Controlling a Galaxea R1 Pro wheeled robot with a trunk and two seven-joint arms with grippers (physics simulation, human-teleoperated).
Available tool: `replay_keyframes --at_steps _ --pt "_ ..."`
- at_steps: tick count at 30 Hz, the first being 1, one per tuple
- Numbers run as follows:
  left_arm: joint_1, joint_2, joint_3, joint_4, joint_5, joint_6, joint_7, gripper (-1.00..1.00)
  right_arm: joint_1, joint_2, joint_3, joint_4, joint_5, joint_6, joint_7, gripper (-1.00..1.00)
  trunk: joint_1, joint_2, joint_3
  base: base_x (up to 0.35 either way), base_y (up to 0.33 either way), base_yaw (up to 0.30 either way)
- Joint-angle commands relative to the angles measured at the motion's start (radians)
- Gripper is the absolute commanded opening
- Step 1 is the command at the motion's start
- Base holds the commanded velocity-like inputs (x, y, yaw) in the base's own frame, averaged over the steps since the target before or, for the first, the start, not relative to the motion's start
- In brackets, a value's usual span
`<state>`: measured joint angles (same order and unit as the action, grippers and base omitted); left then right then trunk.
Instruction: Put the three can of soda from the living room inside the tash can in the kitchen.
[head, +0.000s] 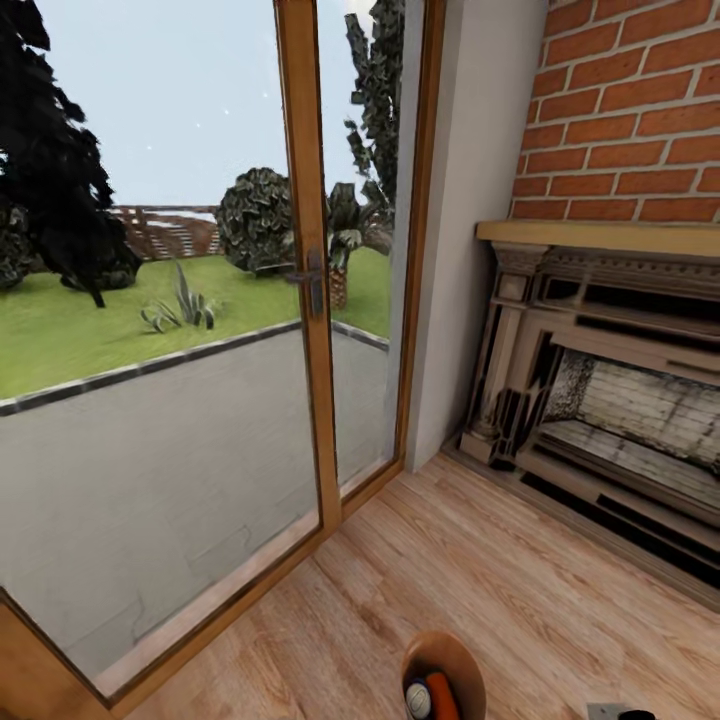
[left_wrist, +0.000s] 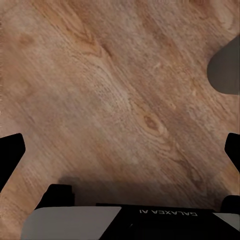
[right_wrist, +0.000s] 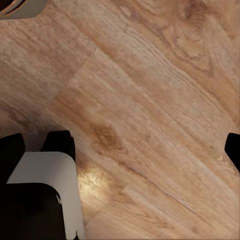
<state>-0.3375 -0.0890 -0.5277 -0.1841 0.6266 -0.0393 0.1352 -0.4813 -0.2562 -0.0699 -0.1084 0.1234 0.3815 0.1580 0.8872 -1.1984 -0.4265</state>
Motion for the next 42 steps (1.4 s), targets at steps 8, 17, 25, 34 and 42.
replay_keyframes --at_steps 8,17,25,34,42 --pt "0.001 0.000 0.000 0.000 -0.001 0.001 0.000 1.00 0.001 0.000 0.001 0.062 0.000 -0.111 0.000 1.00 -0.031 0.056 0.025 0.000 0.000 0.000" --pt "0.004 0.000 0.000 0.000 0.000 0.000 0.000 1.00 0.001 -0.001 -0.001 0.072 0.001 -0.125 0.000 1.00 -0.065 0.119 0.053 0.000 0.000 0.000" --pt "0.007 0.000 0.000 0.000 0.001 -0.001 0.001 1.00 0.002 -0.001 -0.001 0.074 0.001 -0.127 0.000 1.00 -0.096 0.175 0.078 0.000 0.000 0.000" --pt "0.008 0.000 0.000 0.000 0.001 -0.001 0.001 1.00 0.009 -0.001 -0.001 0.087 -0.003 -0.210 0.000 1.00 -0.100 0.182 0.082 0.000 0.000 0.000" --pt "0.008 0.000 0.001 0.000 0.002 0.001 0.002 1.00 0.010 -0.001 -0.001 0.088 -0.004 -0.218 0.000 1.00 -0.100 0.182 0.082 0.000 0.000 0.000"
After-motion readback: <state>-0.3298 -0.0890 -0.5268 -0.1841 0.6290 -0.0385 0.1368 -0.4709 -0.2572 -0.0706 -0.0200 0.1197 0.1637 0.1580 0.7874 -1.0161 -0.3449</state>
